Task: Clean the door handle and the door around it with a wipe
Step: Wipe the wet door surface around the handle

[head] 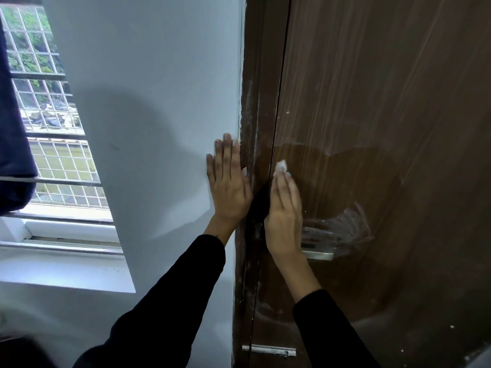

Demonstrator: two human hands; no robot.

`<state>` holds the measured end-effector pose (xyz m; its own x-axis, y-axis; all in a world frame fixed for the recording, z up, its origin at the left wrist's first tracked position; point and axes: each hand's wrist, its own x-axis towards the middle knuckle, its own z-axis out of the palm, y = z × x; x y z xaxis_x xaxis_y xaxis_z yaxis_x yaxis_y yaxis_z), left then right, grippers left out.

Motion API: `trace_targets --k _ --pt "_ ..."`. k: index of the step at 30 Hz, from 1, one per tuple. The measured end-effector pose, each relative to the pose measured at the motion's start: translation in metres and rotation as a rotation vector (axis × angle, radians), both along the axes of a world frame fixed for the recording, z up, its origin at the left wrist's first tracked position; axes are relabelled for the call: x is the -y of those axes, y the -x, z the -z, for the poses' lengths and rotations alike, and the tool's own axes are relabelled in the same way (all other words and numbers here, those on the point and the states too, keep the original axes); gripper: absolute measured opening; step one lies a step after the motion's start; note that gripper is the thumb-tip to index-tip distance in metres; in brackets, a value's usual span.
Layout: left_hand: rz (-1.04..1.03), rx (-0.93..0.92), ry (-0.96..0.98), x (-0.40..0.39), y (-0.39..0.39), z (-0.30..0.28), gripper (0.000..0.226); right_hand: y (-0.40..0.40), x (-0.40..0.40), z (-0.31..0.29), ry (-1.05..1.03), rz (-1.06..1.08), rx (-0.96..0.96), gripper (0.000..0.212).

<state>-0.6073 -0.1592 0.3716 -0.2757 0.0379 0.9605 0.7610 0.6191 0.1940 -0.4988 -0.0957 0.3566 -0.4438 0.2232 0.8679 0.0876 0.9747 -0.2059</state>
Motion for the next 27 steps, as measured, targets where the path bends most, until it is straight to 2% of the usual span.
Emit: trace_targets --k 4,8,10,15,21,25,27 --pt "-0.005 0.019 -0.031 -0.005 0.003 0.004 0.056 -0.007 0.000 0.021 -0.113 -0.123 0.083 0.050" --pt "-0.041 0.030 -0.070 -0.012 0.002 0.008 0.057 -0.022 -0.035 0.026 0.083 -0.023 -0.032 0.063" --pt "-0.052 0.029 -0.088 -0.015 0.002 0.012 0.057 -0.021 -0.037 0.021 0.110 -0.022 -0.056 0.063" --pt "-0.043 0.001 -0.092 -0.015 0.003 0.013 0.056 -0.021 -0.026 0.029 0.002 -0.138 0.046 0.046" --pt "-0.053 -0.001 -0.108 -0.017 0.003 0.014 0.056 -0.032 -0.055 0.019 0.261 -0.046 -0.183 0.029" --pt "-0.058 -0.009 -0.099 -0.016 0.004 0.015 0.056 -0.028 -0.049 0.026 0.168 -0.104 -0.059 0.028" --pt "-0.057 -0.010 -0.100 -0.016 0.005 0.016 0.056 -0.037 -0.060 0.031 0.230 -0.042 -0.063 0.027"
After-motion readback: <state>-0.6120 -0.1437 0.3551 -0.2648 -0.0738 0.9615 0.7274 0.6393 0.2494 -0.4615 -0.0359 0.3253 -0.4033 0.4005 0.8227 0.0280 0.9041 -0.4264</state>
